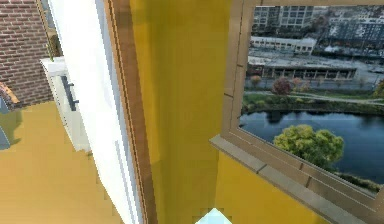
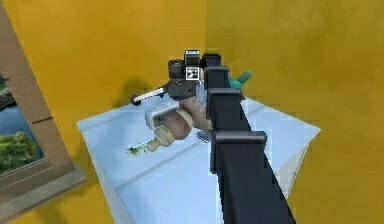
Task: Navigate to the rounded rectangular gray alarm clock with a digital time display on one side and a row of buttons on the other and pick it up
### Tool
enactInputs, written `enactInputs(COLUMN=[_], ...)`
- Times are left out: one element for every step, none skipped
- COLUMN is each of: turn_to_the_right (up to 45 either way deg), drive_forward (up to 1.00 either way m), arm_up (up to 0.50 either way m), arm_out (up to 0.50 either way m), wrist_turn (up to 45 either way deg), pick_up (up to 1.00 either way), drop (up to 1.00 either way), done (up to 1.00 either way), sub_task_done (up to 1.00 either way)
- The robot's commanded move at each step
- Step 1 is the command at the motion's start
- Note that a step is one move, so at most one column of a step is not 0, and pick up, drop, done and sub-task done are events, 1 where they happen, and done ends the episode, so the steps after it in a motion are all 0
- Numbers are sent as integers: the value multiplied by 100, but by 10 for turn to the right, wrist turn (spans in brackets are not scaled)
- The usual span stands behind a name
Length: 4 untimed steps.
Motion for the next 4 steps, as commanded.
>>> enactInputs(turn_to_the_right=[0, 0, 0, 0], drive_forward=[0, 0, 0, 0], arm_up=[-12, 0, 10, 0], arm_out=[0, 0, 0, 0], wrist_turn=[0, 0, 0, 0], pick_up=[0, 100, 0, 0], drop=[0, 0, 0, 0], done=[0, 0, 0, 100], sub_task_done=[0, 0, 0, 0])
